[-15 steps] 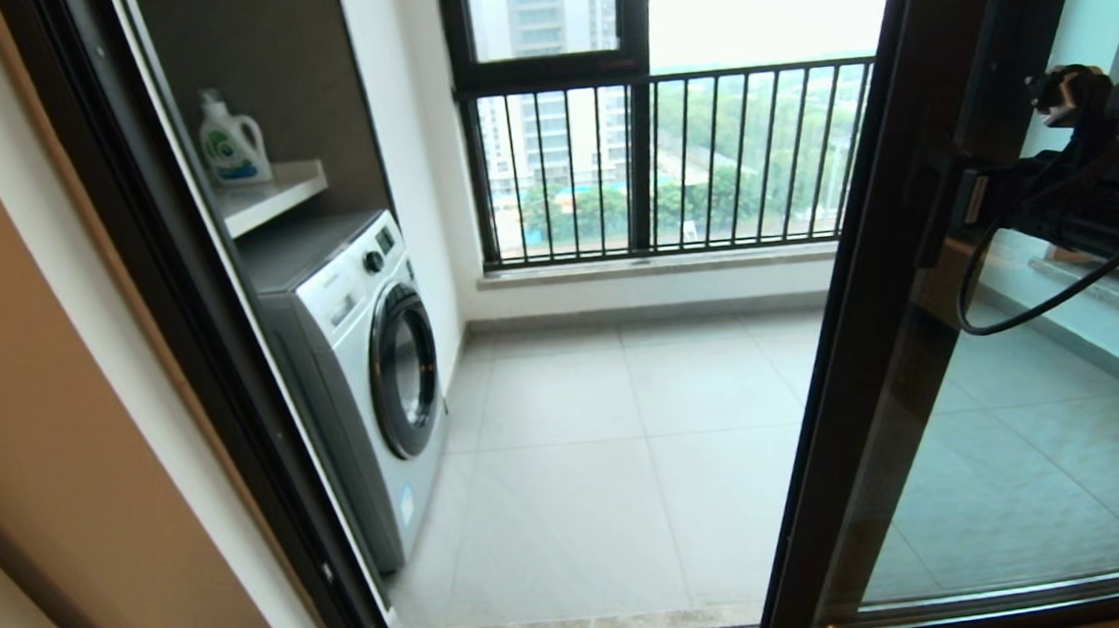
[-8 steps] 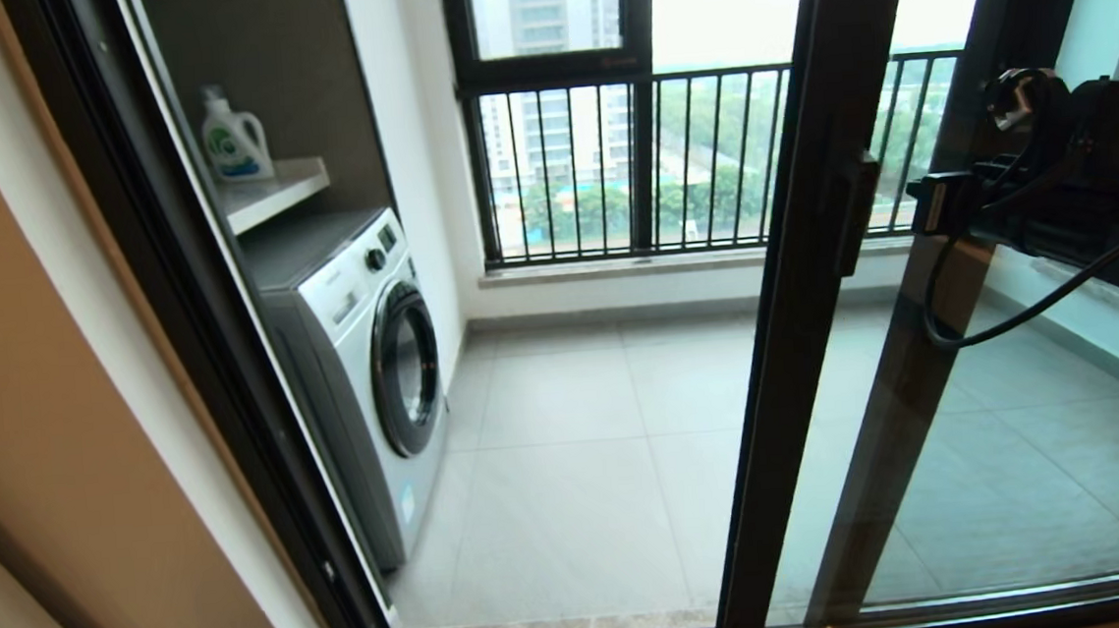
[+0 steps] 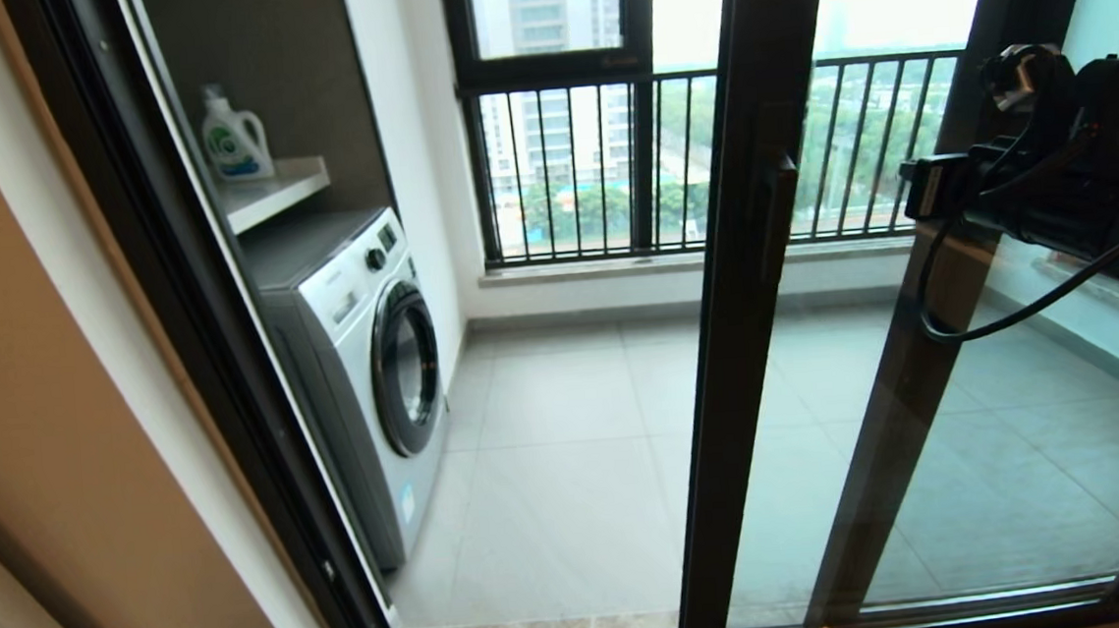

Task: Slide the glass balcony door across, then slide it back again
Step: Close the slid door

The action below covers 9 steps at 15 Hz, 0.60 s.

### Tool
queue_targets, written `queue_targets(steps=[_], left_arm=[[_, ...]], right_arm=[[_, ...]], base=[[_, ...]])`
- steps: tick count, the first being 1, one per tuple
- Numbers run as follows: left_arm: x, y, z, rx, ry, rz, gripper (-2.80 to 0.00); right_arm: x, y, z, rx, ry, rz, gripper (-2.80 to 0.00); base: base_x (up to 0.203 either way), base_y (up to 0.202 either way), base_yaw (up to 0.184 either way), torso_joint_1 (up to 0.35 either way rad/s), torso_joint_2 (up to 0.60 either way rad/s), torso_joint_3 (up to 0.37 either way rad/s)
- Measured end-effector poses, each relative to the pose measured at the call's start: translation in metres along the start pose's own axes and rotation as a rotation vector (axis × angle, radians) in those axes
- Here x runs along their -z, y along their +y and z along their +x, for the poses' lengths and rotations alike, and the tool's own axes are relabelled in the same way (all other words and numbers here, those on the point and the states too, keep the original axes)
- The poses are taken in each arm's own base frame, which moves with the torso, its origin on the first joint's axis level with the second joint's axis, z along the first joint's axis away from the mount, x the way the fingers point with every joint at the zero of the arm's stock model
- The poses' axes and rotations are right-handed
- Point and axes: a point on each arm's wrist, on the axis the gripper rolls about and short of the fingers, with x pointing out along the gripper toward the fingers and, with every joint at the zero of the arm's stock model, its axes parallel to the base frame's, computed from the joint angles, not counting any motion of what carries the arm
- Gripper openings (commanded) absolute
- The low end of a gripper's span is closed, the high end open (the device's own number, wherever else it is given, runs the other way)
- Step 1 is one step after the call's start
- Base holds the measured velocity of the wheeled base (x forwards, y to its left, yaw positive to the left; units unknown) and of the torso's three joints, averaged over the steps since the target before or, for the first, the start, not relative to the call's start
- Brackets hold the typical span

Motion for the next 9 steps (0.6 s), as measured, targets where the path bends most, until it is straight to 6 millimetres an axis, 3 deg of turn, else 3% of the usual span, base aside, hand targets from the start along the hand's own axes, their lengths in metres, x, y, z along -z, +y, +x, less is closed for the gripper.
queue_targets(steps=[4, 9], left_arm=[[0.0, 0.0, 0.0, 0.0, 0.0, 0.0, -2.8], [0.0, 0.0, 0.0, 0.0, 0.0, 0.0, -2.8]], right_arm=[[-0.008, -0.007, -0.009, 0.025, -0.013, -0.005, -2.8], [-0.004, -0.021, -0.002, 0.058, -0.008, 0.0, -2.8]], base=[[0.0, 0.0, 0.0, 0.0, 0.0, 0.0], [0.0, 0.0, 0.0, 0.0, 0.0, 0.0]])
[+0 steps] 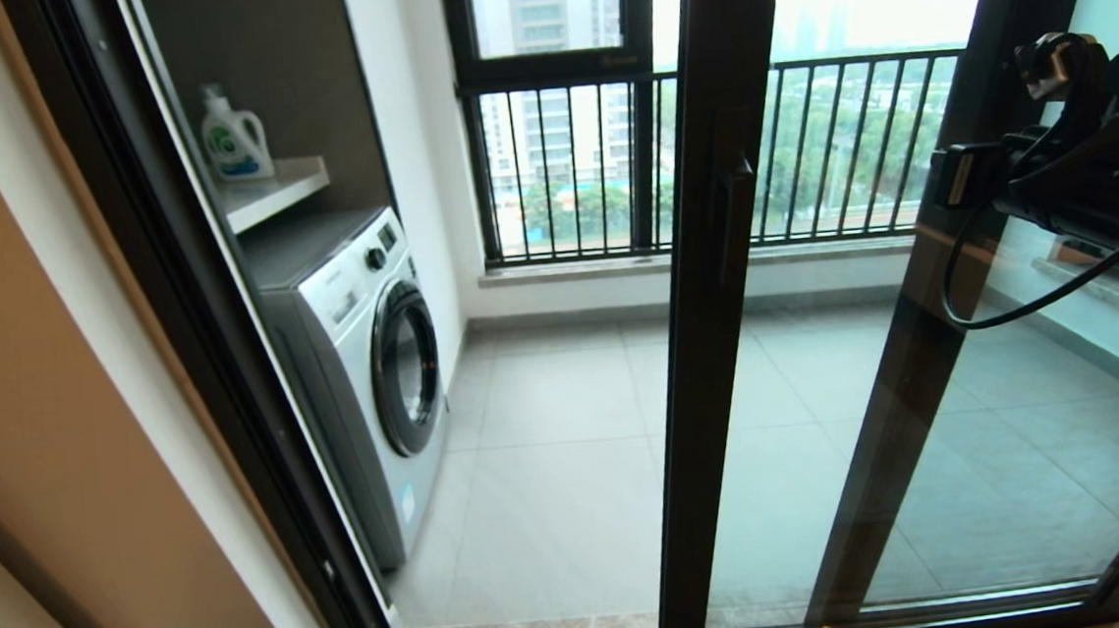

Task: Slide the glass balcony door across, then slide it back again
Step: Close the slid door

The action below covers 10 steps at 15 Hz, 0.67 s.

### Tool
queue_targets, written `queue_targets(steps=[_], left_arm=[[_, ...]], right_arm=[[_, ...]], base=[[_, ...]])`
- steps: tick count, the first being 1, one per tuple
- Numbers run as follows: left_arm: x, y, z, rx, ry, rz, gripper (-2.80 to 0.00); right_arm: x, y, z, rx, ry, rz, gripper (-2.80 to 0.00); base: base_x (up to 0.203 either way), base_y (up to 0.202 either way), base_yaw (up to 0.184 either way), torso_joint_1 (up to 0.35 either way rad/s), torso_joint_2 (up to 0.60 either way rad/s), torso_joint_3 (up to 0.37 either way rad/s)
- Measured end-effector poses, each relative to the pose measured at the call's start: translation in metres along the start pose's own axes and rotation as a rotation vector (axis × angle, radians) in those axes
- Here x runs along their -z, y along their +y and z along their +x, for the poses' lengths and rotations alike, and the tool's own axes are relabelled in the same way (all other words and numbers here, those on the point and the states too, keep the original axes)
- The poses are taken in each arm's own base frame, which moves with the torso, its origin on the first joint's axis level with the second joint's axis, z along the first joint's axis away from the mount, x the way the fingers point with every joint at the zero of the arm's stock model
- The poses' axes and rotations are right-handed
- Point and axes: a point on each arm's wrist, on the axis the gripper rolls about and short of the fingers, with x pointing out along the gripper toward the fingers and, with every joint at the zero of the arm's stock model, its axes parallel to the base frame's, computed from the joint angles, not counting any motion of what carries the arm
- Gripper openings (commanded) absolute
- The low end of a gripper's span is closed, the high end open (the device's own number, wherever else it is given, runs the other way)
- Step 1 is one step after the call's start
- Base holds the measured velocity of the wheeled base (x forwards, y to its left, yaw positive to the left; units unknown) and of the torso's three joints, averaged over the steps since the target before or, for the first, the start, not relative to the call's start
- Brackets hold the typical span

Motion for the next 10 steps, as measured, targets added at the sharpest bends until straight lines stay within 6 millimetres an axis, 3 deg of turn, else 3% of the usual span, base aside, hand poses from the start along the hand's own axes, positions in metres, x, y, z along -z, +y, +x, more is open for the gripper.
queue_targets(steps=[10], left_arm=[[0.0, 0.0, 0.0, 0.0, 0.0, 0.0, -2.8]], right_arm=[[0.0, -0.034, -0.001, 0.042, -0.004, -0.001, -2.8]], base=[[0.0, 0.0, 0.0, 0.0, 0.0, 0.0]])
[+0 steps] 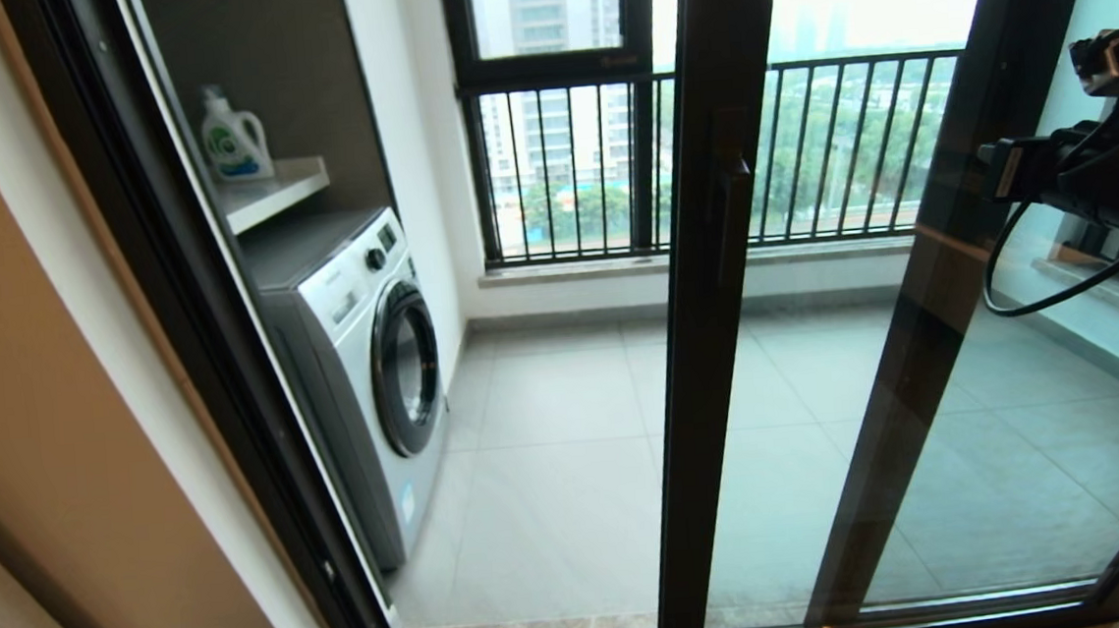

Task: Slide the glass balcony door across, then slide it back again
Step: Close the slid door

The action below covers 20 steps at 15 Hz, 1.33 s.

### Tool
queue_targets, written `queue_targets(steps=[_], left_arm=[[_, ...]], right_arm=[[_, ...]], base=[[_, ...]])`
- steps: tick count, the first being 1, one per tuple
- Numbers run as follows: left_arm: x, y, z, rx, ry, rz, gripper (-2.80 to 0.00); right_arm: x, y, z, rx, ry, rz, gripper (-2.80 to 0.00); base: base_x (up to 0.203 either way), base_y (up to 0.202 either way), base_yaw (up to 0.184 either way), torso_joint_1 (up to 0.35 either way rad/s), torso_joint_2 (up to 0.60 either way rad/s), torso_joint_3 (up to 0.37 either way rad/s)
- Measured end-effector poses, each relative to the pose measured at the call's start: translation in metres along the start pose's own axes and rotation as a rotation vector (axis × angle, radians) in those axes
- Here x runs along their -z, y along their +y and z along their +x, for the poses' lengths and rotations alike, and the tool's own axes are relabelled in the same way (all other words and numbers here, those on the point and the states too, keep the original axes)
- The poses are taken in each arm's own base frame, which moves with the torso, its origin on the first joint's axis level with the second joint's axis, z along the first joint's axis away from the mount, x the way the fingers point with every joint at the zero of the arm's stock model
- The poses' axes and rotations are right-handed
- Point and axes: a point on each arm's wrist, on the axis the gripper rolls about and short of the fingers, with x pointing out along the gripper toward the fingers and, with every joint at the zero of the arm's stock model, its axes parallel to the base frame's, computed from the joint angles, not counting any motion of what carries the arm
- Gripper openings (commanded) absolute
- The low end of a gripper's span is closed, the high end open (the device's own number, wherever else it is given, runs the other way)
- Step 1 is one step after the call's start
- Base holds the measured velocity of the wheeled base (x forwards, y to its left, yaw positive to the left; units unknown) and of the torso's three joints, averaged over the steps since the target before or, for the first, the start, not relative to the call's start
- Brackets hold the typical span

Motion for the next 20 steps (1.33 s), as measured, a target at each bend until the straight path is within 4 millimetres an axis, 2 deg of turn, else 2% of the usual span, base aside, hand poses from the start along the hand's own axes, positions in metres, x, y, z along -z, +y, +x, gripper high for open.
queue_targets(steps=[2, 5, 9, 11, 16, 20], left_arm=[[0.0, 0.0, 0.0, 0.0, 0.0, 0.0, -2.8], [-0.001, 0.0, 0.001, -0.001, 0.01, 0.0, -2.8], [-0.005, 0.0, 0.013, -0.001, 0.16, 0.0, -2.8], [-0.005, 0.0, 0.015, -0.001, 0.164, -0.001, -2.8], [-0.003, 0.0, 0.004, 0.0, -0.006, -0.006, -2.8], [-0.002, 0.0, 0.002, 0.0, -0.034, -0.007, -2.8]], right_arm=[[0.002, -0.001, -0.001, 0.001, 0.004, -0.001, -2.8], [-0.013, -0.009, 0.003, 0.022, -0.038, -0.006, -2.8], [-0.025, -0.004, 0.001, 0.01, -0.07, -0.01, -2.8], [-0.028, 0.003, 0.0, -0.009, -0.076, -0.007, -2.8], [-0.033, 0.029, 0.005, -0.077, -0.081, -0.001, -2.8], [-0.026, 0.056, 0.014, -0.148, -0.058, 0.007, -2.8]], base=[[0.0, 0.0, 0.0, 0.0, 0.0, 0.0], [0.0, 0.0, 0.0, 0.0, 0.0, 0.0], [0.0, 0.0, 0.0, 0.0, 0.0, 0.0], [0.0, 0.0, 0.0, 0.0, 0.0, 0.0], [0.0, 0.0, 0.0, 0.0, 0.0, 0.0], [0.0, 0.0, 0.0, 0.0, 0.0, 0.0]])
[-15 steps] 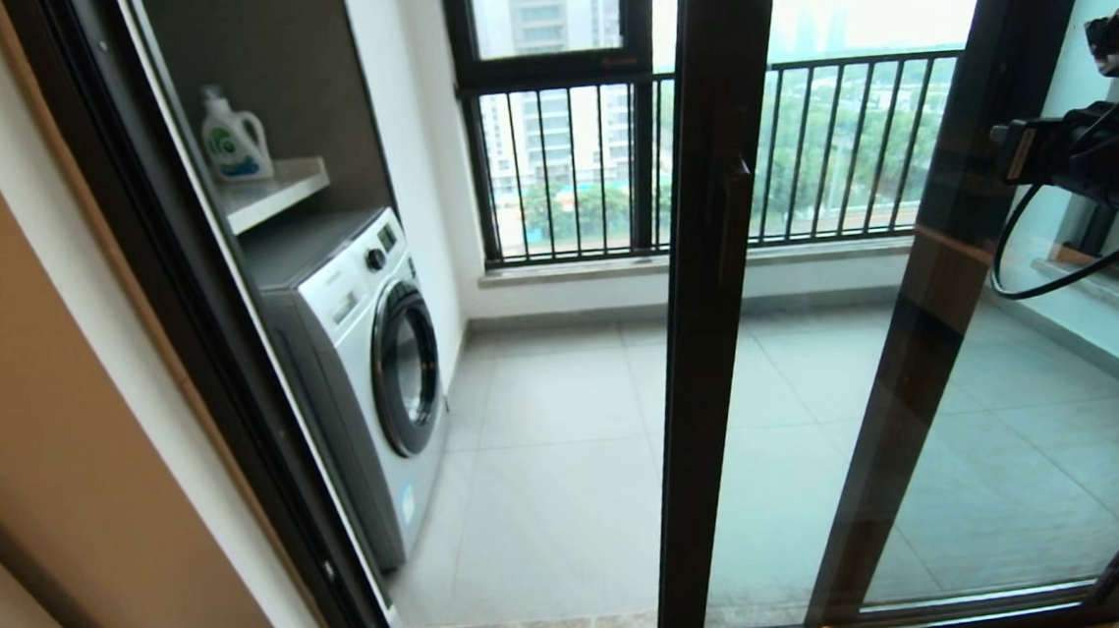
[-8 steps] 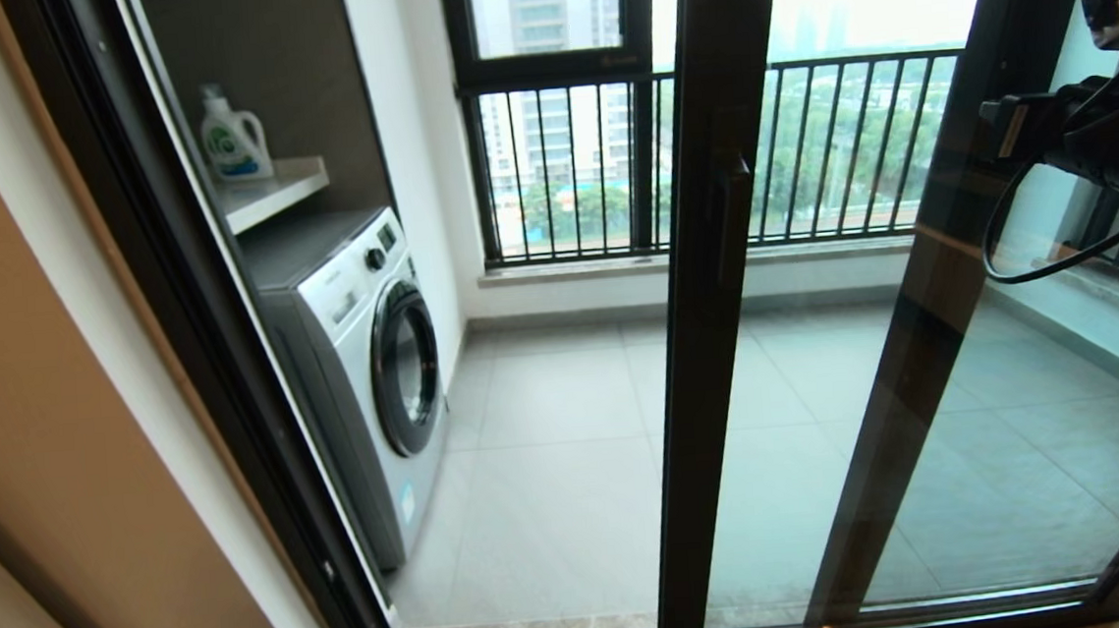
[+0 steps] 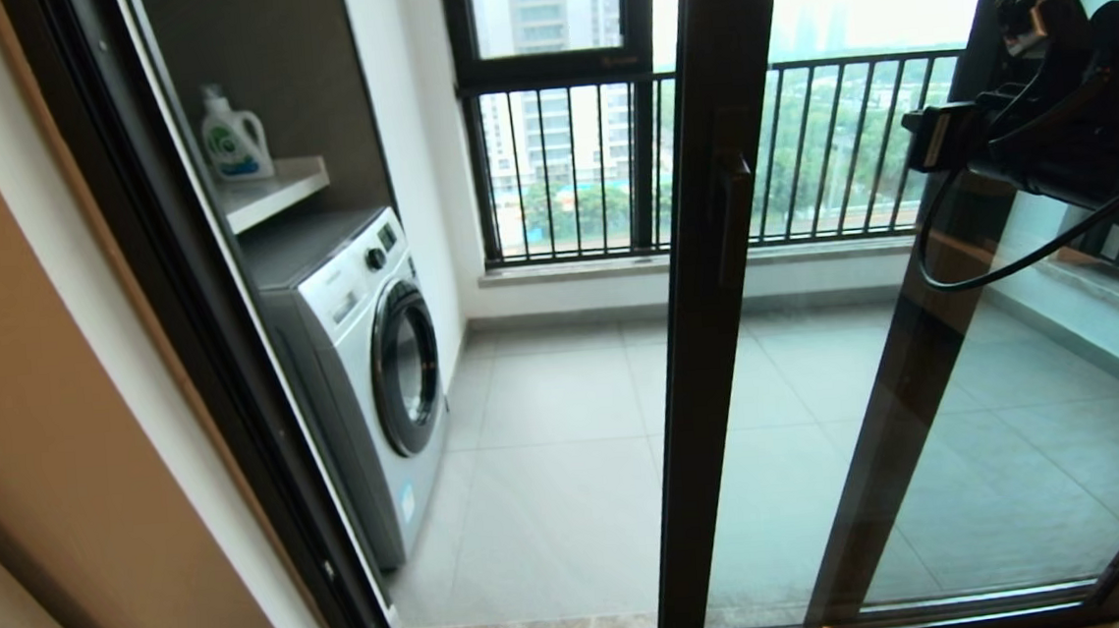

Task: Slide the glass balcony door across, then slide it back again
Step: Close the slid door

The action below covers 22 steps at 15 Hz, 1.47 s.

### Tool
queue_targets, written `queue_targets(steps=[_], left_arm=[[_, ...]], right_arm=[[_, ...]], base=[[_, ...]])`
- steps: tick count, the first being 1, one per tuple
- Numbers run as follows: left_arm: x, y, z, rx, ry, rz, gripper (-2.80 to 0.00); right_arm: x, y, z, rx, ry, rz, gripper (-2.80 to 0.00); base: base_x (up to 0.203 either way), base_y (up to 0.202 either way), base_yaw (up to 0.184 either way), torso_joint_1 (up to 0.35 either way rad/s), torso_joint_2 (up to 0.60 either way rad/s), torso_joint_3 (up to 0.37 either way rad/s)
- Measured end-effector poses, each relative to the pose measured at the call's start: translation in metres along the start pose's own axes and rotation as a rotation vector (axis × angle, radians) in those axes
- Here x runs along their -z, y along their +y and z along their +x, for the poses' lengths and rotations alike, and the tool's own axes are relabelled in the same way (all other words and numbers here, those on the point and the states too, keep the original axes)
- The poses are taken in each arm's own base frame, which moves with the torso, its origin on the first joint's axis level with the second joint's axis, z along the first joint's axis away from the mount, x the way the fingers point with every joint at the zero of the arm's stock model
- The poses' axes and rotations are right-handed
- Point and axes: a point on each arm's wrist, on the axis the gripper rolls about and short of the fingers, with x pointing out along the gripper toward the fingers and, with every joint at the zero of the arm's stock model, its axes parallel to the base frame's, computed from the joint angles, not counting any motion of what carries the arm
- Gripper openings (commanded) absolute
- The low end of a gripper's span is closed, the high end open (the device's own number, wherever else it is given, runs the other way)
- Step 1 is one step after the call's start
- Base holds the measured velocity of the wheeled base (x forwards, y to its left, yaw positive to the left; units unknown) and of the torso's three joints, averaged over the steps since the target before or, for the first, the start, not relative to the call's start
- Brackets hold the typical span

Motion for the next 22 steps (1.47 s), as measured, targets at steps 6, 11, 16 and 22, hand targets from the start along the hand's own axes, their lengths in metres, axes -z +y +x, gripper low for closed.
queue_targets(steps=[6, 11, 16, 22], left_arm=[[0.0, 0.0, -0.001, 0.0, -0.007, 0.0, -2.8], [0.0, 0.0, -0.001, 0.0, -0.007, 0.0, -2.8], [0.0, 0.0, -0.001, 0.0, -0.007, 0.001, -2.8], [0.0, 0.0, -0.001, 0.0, -0.007, 0.0, -2.8]], right_arm=[[0.018, 0.027, 0.021, -0.052, 0.03, 0.014, -2.8], [0.034, 0.056, 0.045, -0.068, 0.046, 0.017, -2.8], [0.04, 0.08, 0.064, -0.079, 0.03, 0.018, -2.8], [0.047, 0.096, 0.067, -0.108, 0.039, 0.02, -2.8]], base=[[0.0, 0.0, 0.0, 0.0, 0.0, 0.0], [0.0, 0.0, 0.0, 0.0, 0.0, 0.0], [0.0, 0.0, 0.0, 0.0, 0.0, 0.0], [0.0, 0.0, 0.0, 0.0, 0.0, 0.0]])
